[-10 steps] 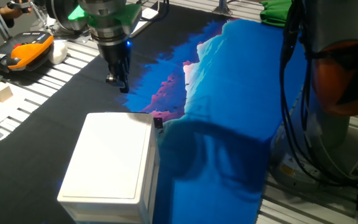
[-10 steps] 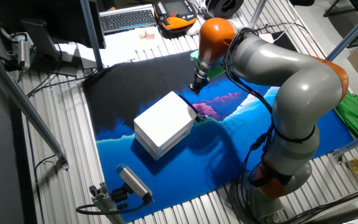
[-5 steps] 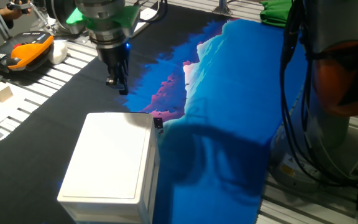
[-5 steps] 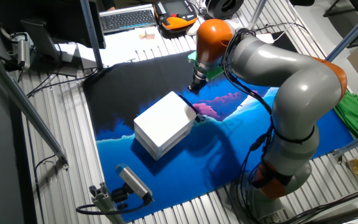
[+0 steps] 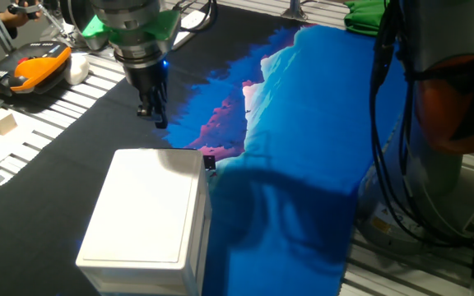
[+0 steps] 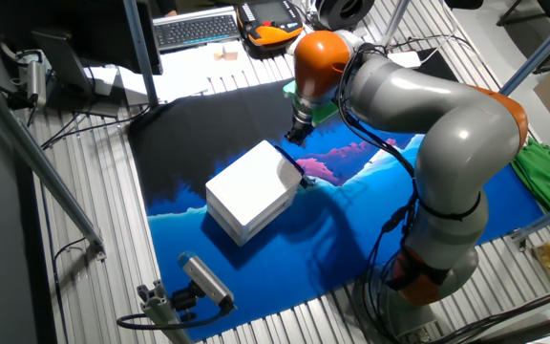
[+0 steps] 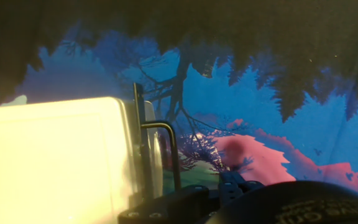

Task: Grasp the handle and open the drawer

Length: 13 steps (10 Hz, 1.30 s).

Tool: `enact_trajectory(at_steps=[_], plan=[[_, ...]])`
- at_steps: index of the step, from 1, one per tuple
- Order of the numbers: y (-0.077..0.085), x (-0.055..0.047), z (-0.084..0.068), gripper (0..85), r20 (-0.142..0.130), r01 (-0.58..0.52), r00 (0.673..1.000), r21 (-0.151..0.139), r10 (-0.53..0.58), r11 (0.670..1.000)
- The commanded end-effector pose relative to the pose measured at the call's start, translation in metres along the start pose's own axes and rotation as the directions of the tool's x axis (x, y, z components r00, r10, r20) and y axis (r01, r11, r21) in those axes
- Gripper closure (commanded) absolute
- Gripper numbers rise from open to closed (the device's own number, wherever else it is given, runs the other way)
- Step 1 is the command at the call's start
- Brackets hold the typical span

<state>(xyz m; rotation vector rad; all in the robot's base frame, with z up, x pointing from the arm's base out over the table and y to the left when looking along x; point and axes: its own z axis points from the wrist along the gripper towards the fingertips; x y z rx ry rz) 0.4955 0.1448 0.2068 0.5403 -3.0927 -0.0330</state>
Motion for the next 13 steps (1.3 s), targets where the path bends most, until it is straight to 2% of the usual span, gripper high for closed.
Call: enact_trajectory(at_steps=[1, 4, 13], plan=[[0.002, -0.001, -0.001, 85.0, 0.002, -0.003, 1.0, -0.004, 0.003, 1.0], [0.008, -0.004, -0.002, 85.0, -0.006, -0.013, 1.0, 0.006, 0.013, 1.0], [0.024, -0.01, 0.006, 85.0, 0.004, -0.026, 1.0, 0.012, 0.026, 1.0]])
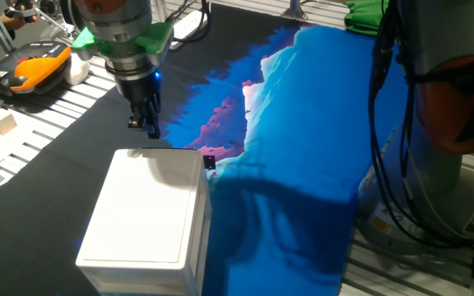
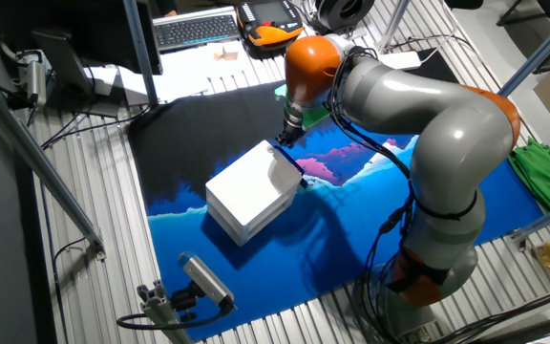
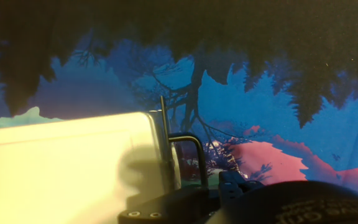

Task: Grasp the handle and open the drawer

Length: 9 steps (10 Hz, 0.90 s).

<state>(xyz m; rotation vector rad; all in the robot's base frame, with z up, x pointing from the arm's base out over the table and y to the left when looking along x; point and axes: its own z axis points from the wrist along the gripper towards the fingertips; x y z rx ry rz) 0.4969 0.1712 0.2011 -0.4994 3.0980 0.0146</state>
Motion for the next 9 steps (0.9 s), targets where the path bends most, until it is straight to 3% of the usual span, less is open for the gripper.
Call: enact_trajectory(at_steps=[1, 9], plan=[[0.0004, -0.0002, 0.0006, 85.0, 0.002, 0.0, 1.0, -0.001, 0.0, 1.0], [0.0054, -0.005, 0.0056, 85.0, 0.009, 0.0, 1.0, -0.003, 0.0, 1.0]])
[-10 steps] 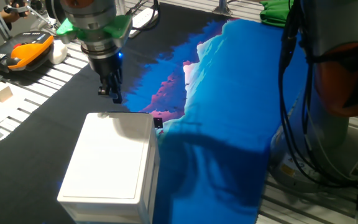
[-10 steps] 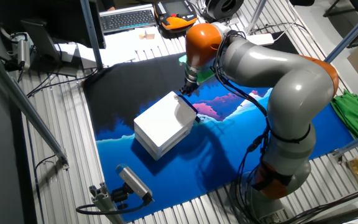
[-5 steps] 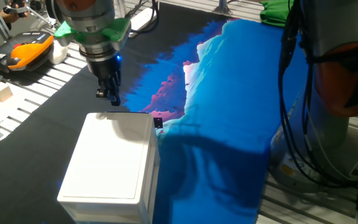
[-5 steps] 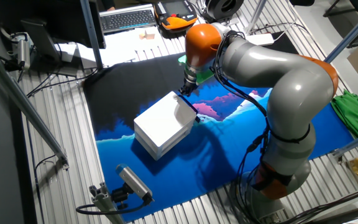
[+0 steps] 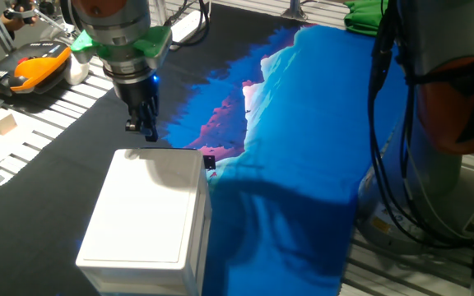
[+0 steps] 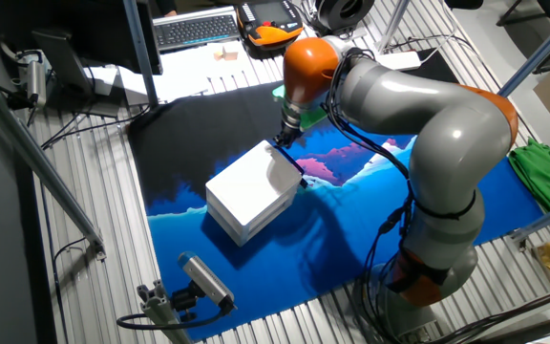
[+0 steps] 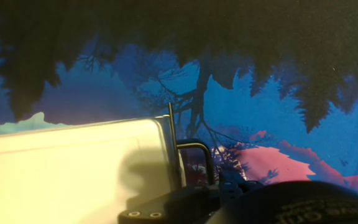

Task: Grasp the handle and open the drawer

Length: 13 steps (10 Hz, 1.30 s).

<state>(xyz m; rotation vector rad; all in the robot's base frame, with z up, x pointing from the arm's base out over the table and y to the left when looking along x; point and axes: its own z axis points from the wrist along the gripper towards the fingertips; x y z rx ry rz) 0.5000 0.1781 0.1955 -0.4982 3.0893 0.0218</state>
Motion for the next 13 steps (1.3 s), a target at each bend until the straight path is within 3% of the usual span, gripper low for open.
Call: enact_trajectory(at_steps=[1, 5, 7, 9, 13], plan=[[0.0004, -0.0003, 0.0002, 85.0, 0.0, 0.0, 1.0, -0.001, 0.0, 1.0], [0.0029, -0.0016, -0.0002, 85.0, -0.002, -0.005, 1.0, 0.003, 0.005, 1.0], [0.0056, -0.0034, -0.0007, 85.0, -0.027, -0.019, 0.999, 0.046, 0.02, 0.999], [0.0086, -0.0051, -0.0021, 85.0, -0.055, -0.016, 0.998, 0.057, 0.019, 0.998], [0.0076, -0.0047, -0.0016, 85.0, -0.033, -0.022, 0.999, 0.043, 0.023, 0.999]])
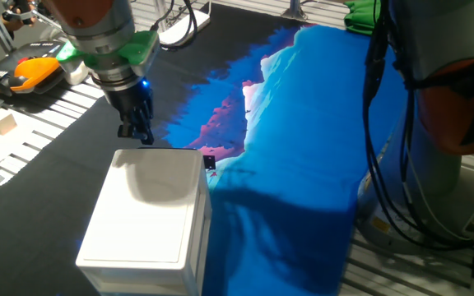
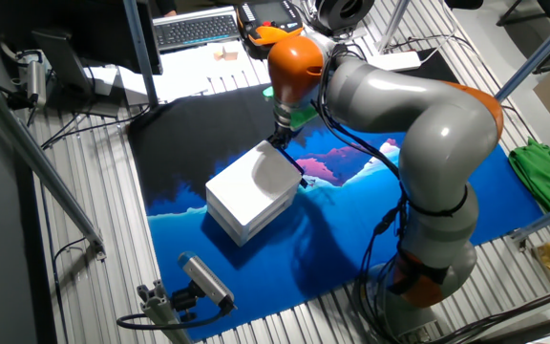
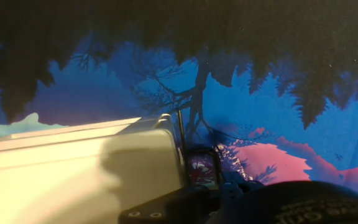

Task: Grasp the handle and open the drawer

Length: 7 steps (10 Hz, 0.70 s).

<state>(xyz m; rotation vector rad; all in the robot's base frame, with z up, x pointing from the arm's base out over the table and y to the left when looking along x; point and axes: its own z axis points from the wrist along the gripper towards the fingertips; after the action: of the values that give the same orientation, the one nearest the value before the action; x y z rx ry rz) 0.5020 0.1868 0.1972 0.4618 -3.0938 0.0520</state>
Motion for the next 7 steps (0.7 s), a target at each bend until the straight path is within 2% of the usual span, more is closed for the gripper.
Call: enact_trajectory(at_steps=[1, 2, 7], plan=[[-0.0001, 0.0001, 0.0001, 85.0, 0.01, -0.003, 1.0, -0.001, 0.003, 1.0], [-0.0001, 0.0001, 0.0001, 85.0, 0.018, -0.001, 1.0, -0.009, 0.002, 1.0], [0.0004, -0.0002, 0.0005, 85.0, 0.032, -0.032, 0.999, -0.01, 0.033, 0.999]])
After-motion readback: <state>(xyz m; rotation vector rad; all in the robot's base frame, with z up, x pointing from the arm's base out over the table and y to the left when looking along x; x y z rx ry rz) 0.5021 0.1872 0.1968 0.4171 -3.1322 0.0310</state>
